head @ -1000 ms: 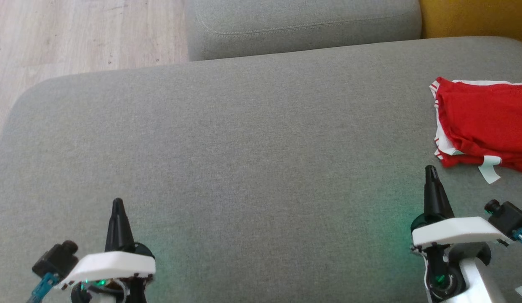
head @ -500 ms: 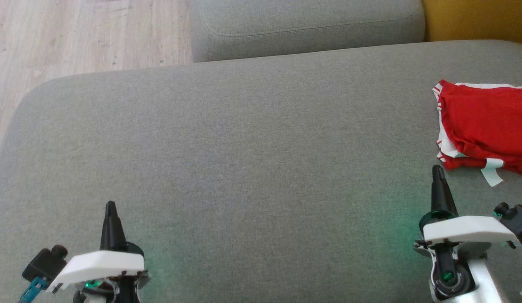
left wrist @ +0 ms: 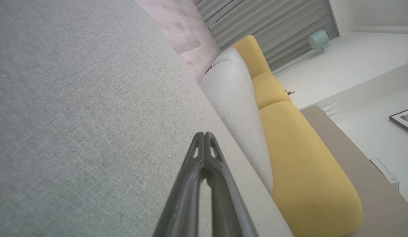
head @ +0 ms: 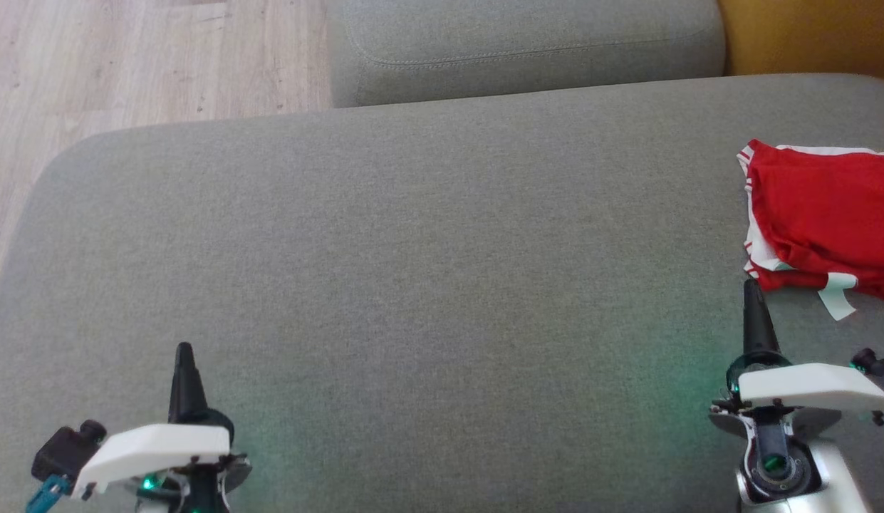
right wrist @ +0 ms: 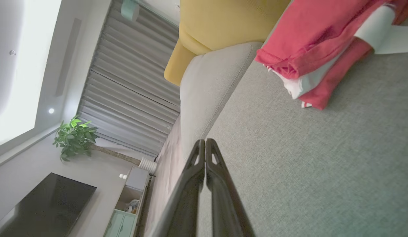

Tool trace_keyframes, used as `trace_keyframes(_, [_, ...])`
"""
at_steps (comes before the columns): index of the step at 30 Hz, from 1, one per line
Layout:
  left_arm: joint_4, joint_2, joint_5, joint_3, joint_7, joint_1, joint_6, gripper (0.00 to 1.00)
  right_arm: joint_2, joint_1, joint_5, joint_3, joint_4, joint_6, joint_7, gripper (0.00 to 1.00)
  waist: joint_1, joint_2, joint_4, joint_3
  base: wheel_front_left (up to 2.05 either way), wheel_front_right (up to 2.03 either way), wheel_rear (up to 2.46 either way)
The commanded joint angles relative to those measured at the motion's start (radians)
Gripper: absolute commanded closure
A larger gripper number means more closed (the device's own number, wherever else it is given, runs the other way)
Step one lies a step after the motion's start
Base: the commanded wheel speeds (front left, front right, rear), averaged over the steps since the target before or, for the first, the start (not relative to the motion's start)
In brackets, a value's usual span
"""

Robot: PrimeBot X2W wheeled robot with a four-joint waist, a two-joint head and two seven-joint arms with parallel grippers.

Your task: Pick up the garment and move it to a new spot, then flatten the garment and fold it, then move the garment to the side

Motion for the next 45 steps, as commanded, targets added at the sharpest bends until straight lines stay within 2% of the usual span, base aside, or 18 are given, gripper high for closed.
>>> trace_keyframes(1, [-0.034,0.004,-0.022,0.036,0.009,-0.046,-0.006,1.00,-0.017,-0.019,0.027,0.005,-0.040,-0.001,0.009,1.00,0.0000,0.0000,0.001,0.000,0.00,0.00,0.00])
trace_keyframes(45, [-0.045,0.005,-0.455,0.122,0.139,-0.054,-0.046,1.00,-0.017,0.001,0.497,-0.068,-0.086,-0.001,0.138,1.00,0.0000,0.0000,0.032,-0.020,0.00,0.00,0.00])
